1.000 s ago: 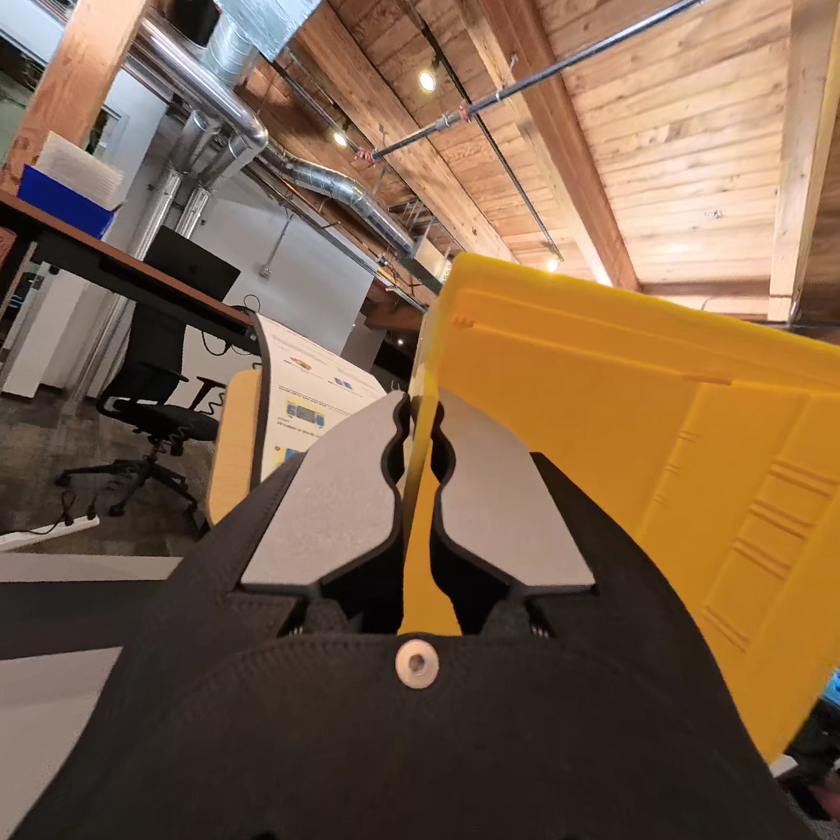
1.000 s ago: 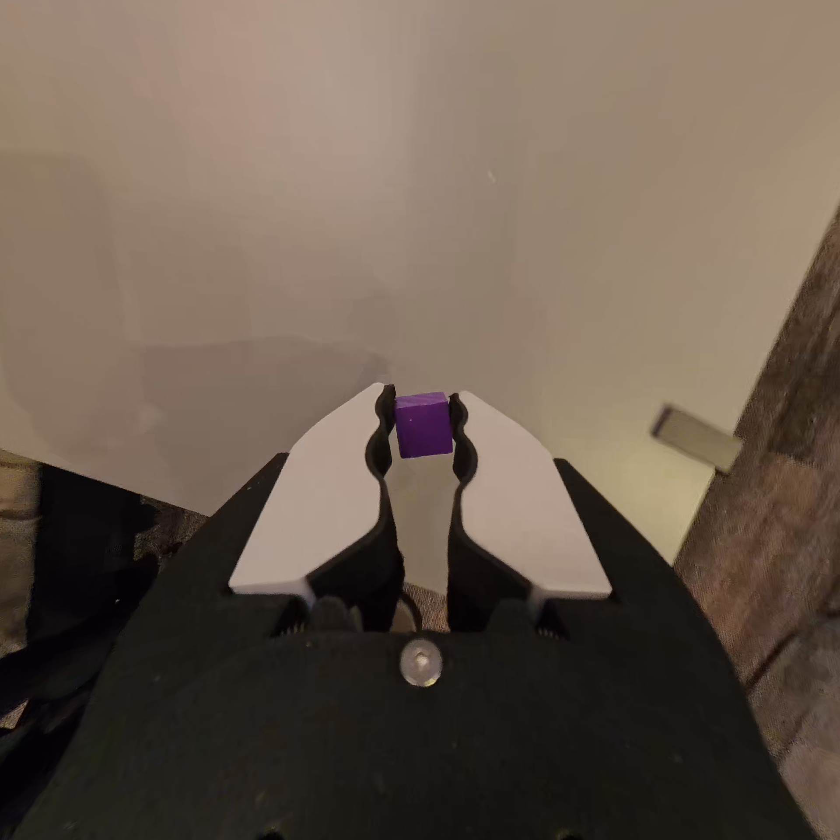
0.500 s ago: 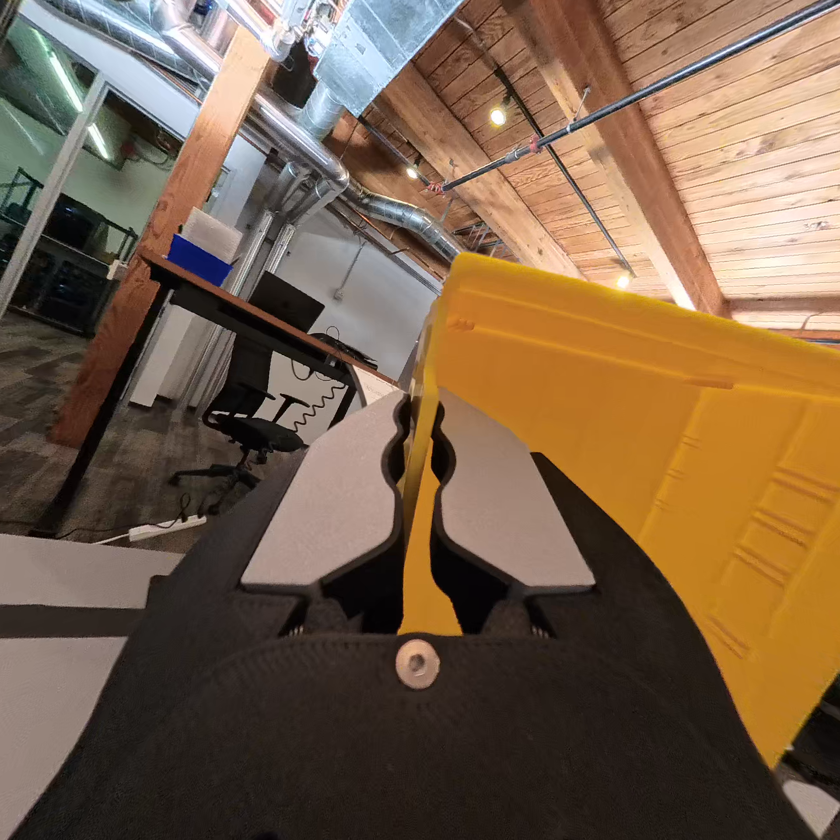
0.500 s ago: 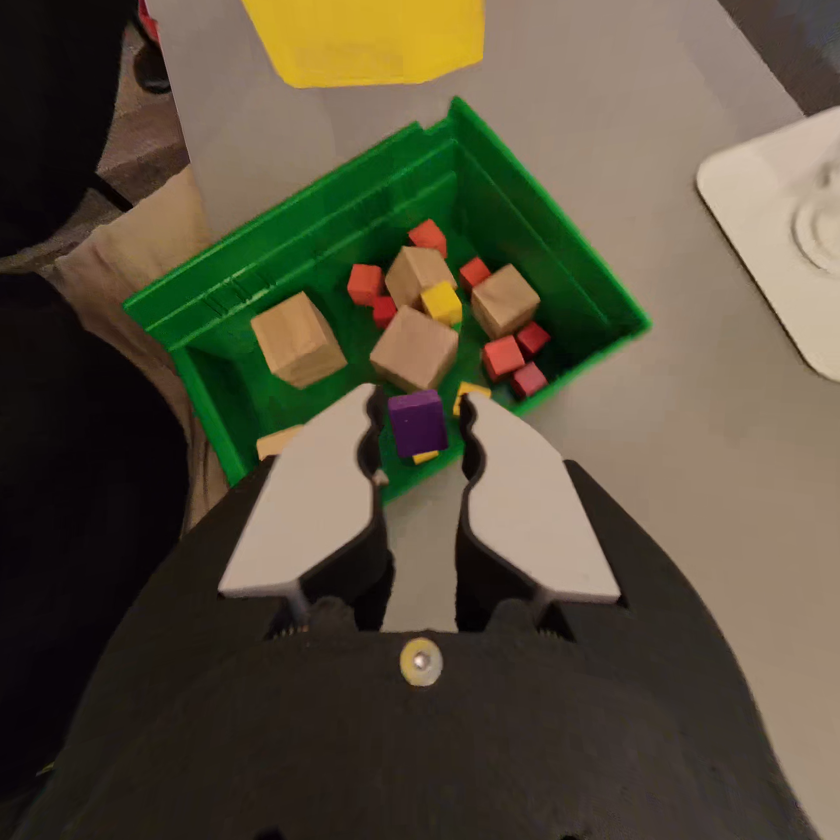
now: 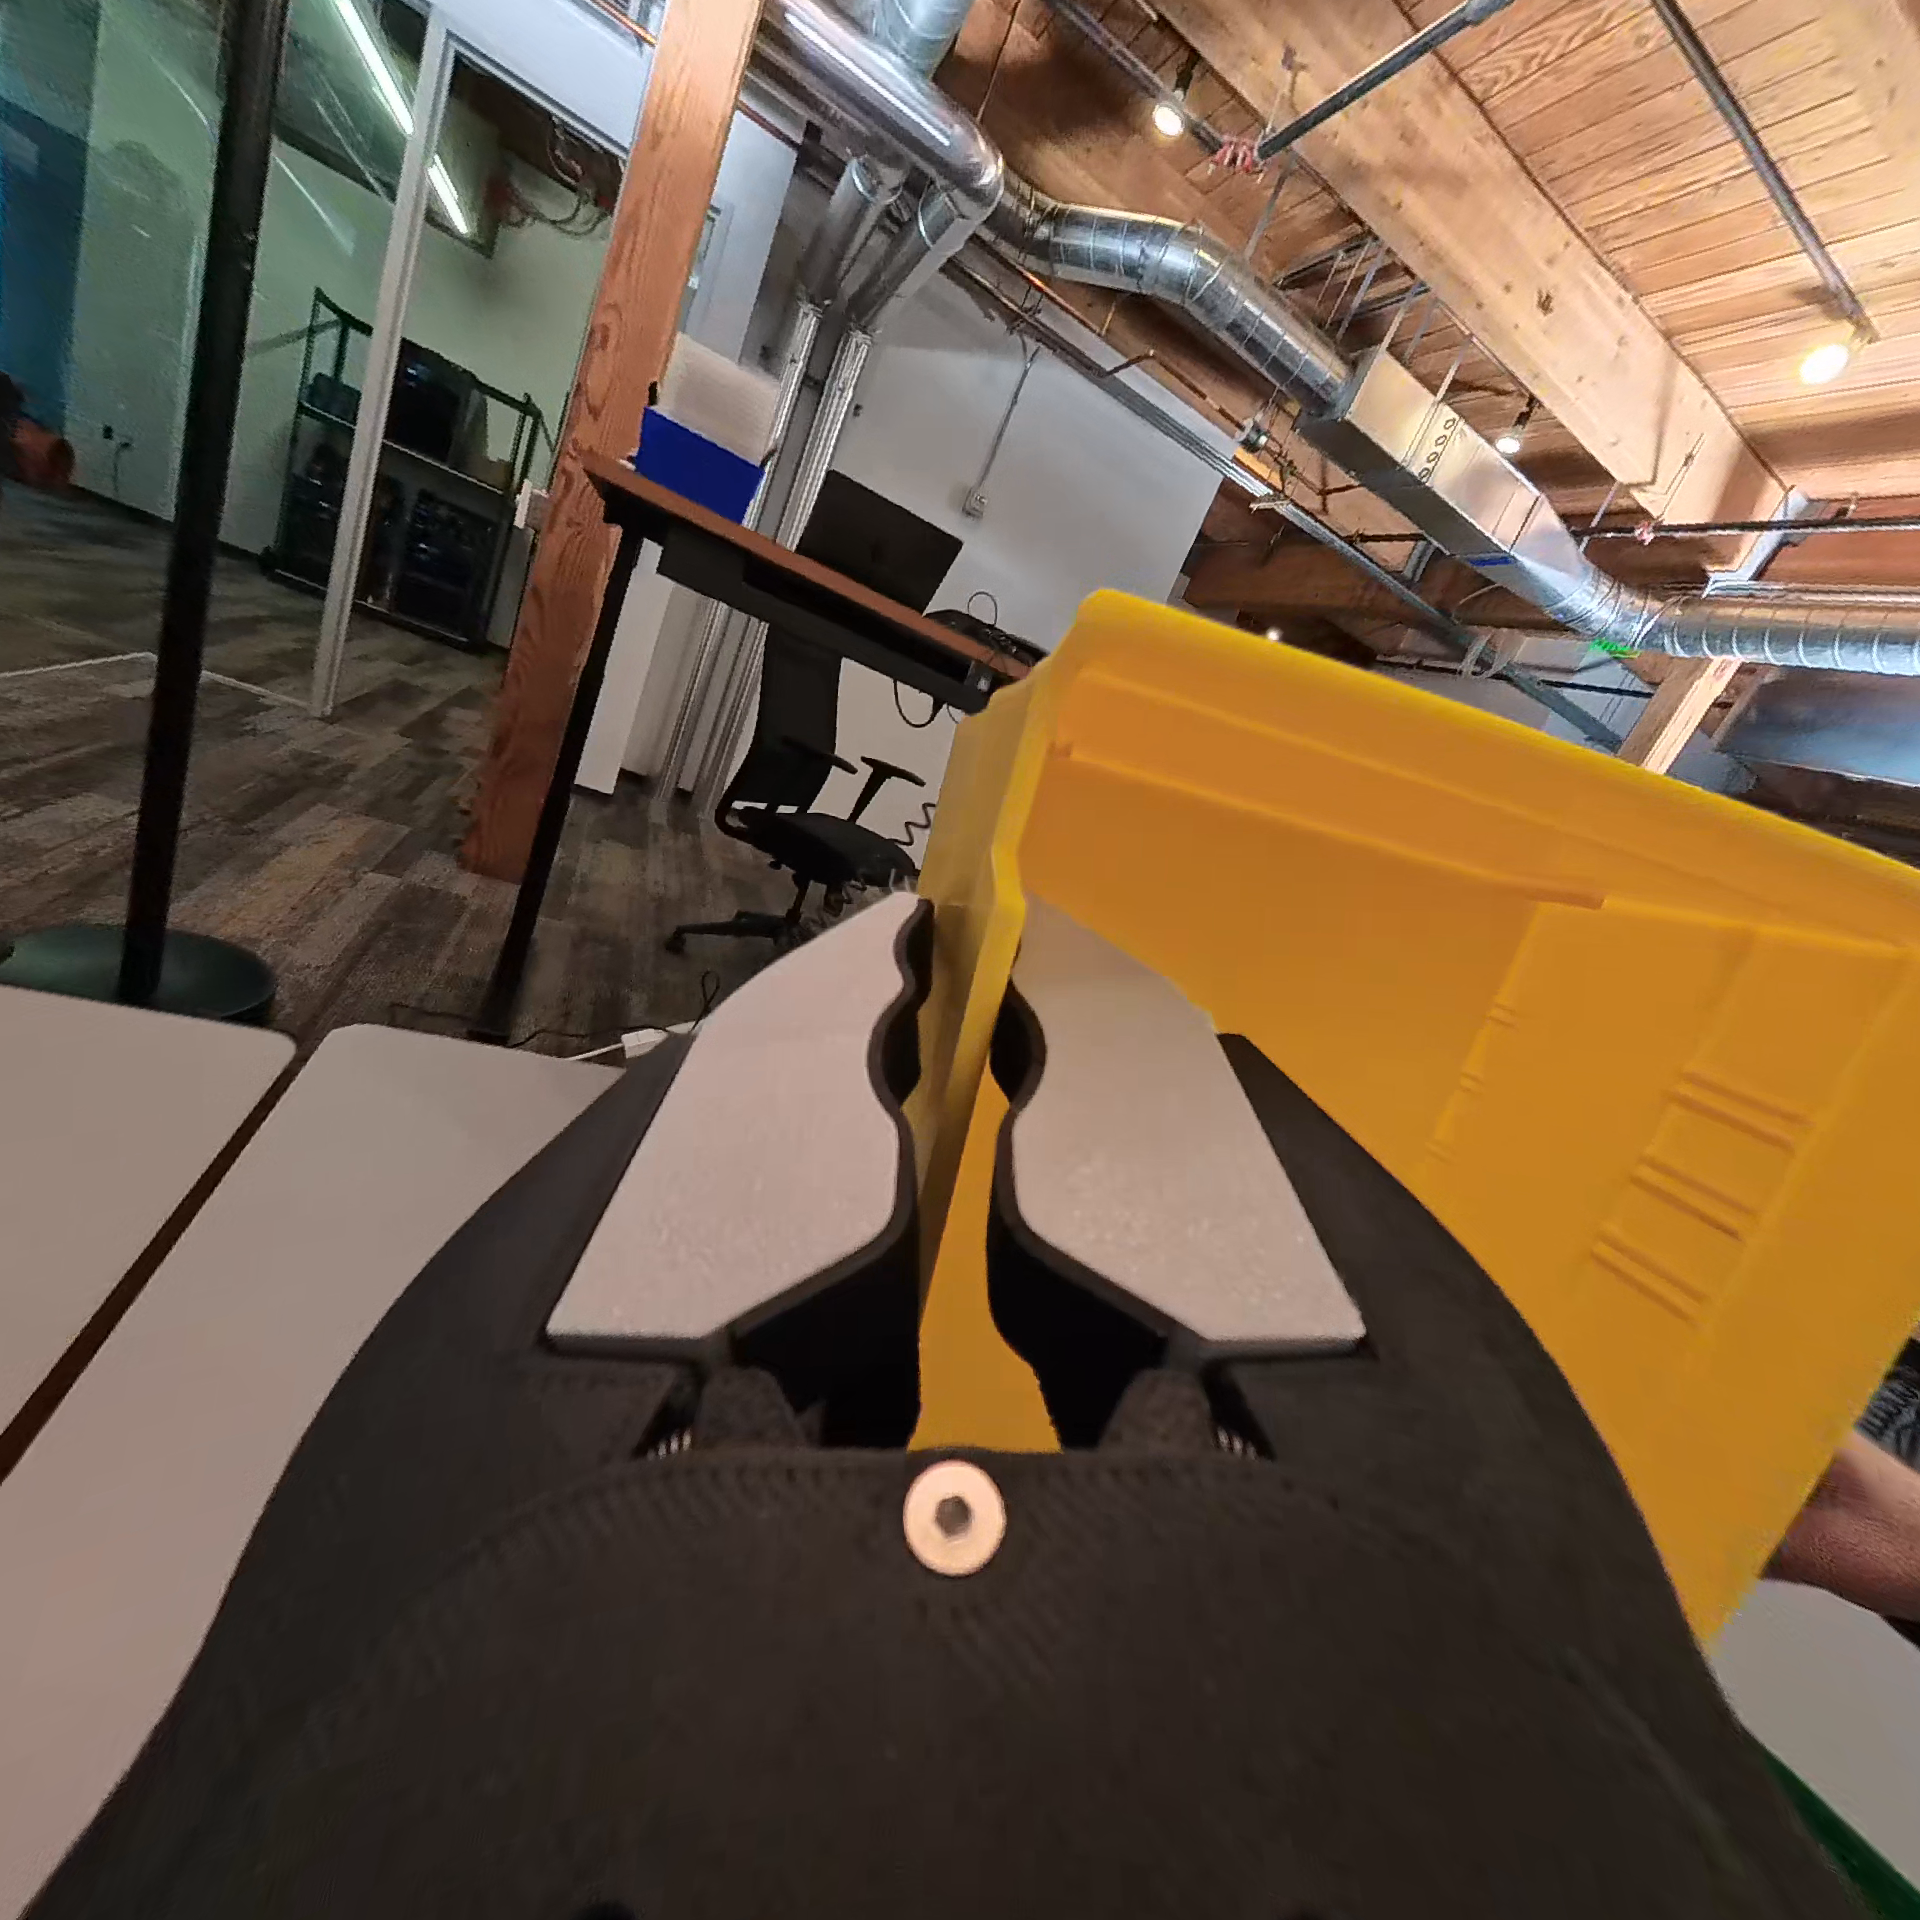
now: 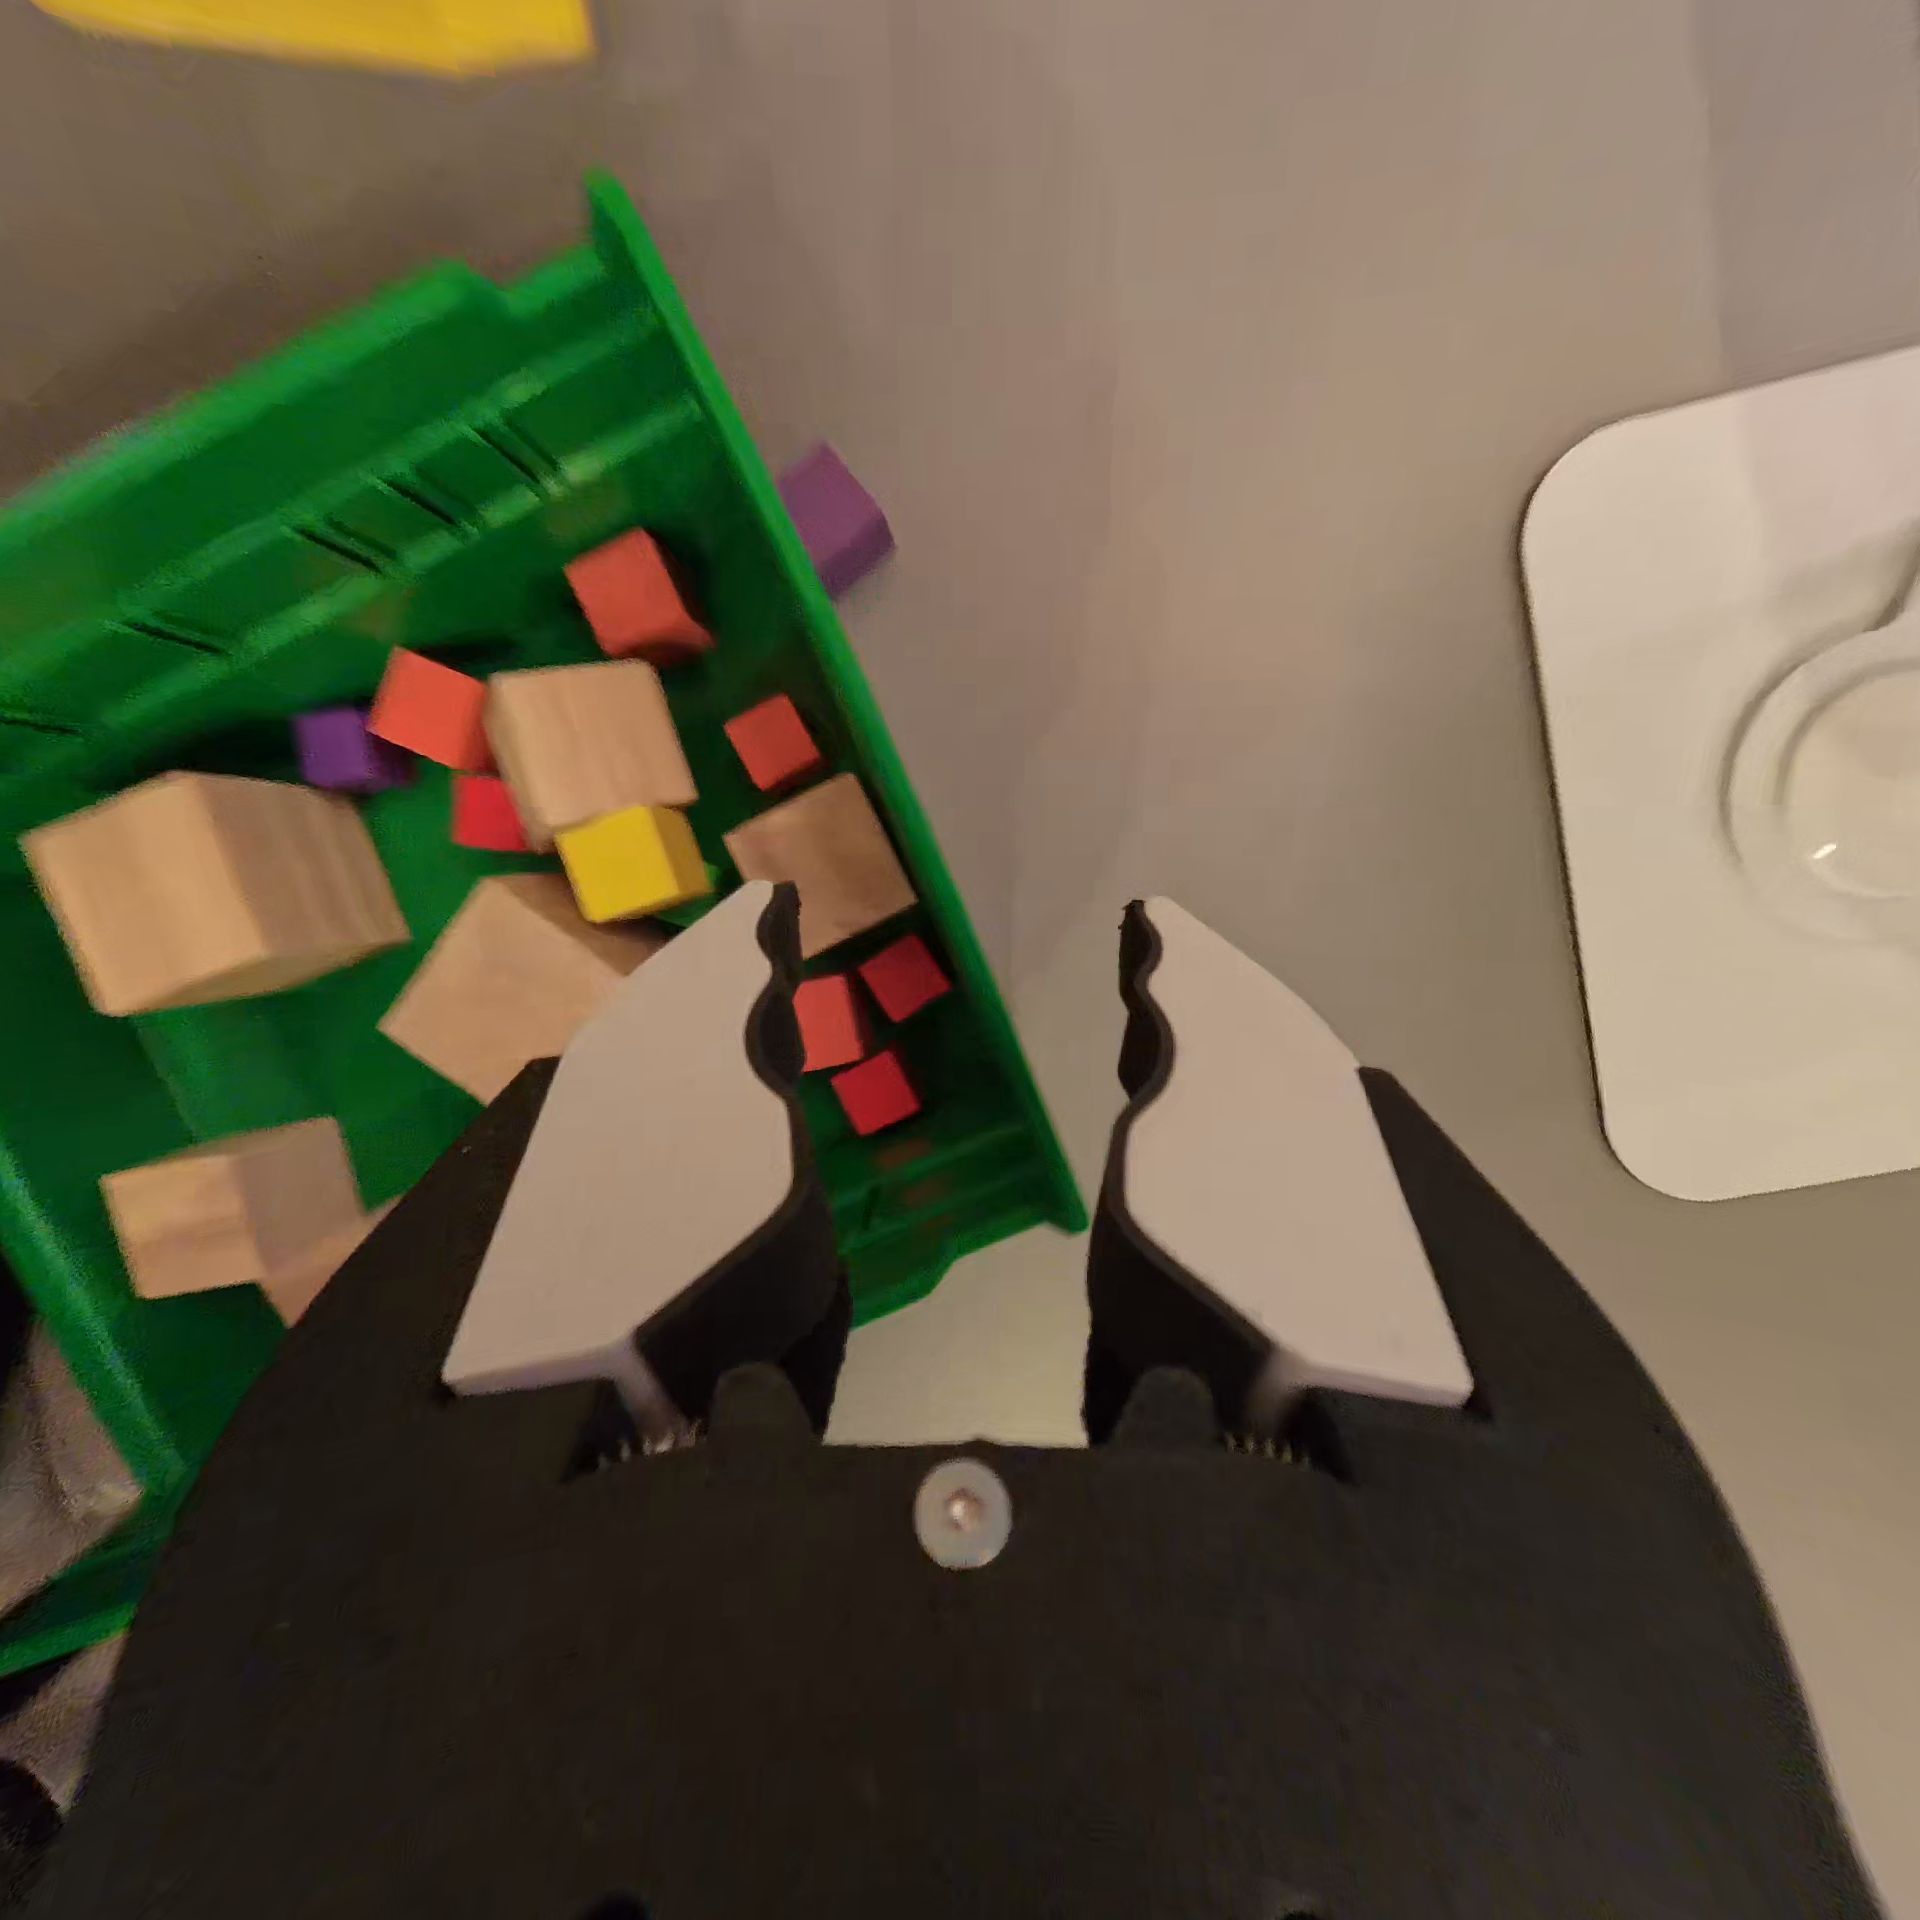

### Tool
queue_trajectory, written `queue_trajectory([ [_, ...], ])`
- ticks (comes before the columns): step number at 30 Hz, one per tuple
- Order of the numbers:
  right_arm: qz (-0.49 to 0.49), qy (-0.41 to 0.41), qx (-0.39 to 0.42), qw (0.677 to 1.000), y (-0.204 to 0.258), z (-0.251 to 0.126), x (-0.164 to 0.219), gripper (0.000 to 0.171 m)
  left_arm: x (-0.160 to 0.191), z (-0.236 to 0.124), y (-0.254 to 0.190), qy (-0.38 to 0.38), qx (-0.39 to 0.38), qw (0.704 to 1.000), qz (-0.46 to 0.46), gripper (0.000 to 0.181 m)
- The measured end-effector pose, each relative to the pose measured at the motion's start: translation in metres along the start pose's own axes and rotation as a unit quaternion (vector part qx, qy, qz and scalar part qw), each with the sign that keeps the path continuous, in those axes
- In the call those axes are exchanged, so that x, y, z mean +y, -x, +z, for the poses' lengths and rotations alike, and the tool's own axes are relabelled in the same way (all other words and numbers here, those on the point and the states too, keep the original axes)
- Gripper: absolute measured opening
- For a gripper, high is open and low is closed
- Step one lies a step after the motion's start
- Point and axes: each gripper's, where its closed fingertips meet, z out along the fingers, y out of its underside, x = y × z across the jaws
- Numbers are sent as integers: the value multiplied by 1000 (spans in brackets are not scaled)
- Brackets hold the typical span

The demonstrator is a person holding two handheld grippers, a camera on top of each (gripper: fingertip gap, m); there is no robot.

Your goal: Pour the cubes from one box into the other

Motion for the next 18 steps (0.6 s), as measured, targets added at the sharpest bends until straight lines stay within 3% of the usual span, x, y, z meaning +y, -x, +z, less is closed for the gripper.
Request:
queue_trajectory([
  [3, -36, 87, -19, 995, -2, 28, 21, 37, 11, -1, 25, 6, -15, 1000, -18, 7],
  [8, -49, 107, -35, 992, -5, 24, 46, 3, 28, -3, 57, 18, -41, 999, -30, 8],
  [17, -5, 128, -19, 992, -47, -16, 125, 0, 47, 0, 70, 34, -52, 997, -36, 8],
  [18, 4, 122, -7, 992, -55, -19, 123, 10, 48, 1, 70, 36, -52, 997, -36, 8],
])
